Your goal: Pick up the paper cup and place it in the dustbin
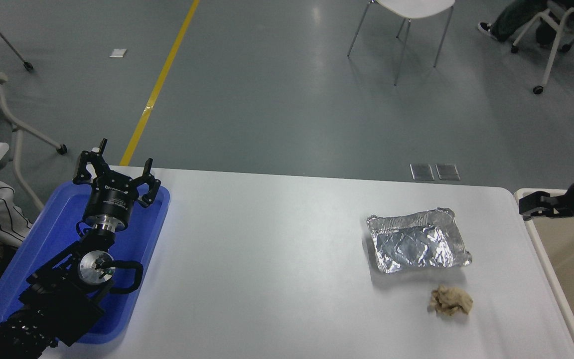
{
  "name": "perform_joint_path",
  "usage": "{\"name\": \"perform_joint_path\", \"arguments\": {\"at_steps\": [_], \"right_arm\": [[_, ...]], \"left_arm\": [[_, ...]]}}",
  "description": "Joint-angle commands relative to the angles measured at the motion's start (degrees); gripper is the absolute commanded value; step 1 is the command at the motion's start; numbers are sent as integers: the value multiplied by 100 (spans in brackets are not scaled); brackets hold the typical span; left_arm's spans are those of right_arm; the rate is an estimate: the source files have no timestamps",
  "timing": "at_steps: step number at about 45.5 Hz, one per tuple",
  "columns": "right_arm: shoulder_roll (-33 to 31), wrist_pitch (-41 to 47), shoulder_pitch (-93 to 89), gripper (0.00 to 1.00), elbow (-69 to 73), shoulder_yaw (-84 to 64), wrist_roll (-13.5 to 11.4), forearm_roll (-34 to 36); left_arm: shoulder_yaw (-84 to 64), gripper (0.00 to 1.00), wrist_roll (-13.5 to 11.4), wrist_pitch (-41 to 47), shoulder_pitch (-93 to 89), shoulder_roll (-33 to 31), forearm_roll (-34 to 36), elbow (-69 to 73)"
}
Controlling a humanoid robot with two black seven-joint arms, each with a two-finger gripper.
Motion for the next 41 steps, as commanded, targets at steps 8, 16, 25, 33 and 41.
{"name": "perform_joint_path", "arguments": {"at_steps": [8, 16, 25, 33, 41], "right_arm": [[624, 1359, 1282, 100, 380, 640, 7, 5], [896, 1359, 1396, 100, 354, 658, 7, -13], [931, 1359, 1502, 100, 354, 658, 7, -13], [949, 1359, 1554, 100, 354, 676, 7, 5], [958, 1359, 1537, 100, 354, 676, 7, 5]], "left_arm": [[0, 100, 0, 8, 9, 0, -1, 0], [0, 100, 0, 8, 0, 0, -1, 0], [0, 100, 0, 8, 0, 0, -1, 9], [0, 100, 0, 8, 0, 0, -1, 0], [0, 100, 0, 8, 0, 0, -1, 9]]}}
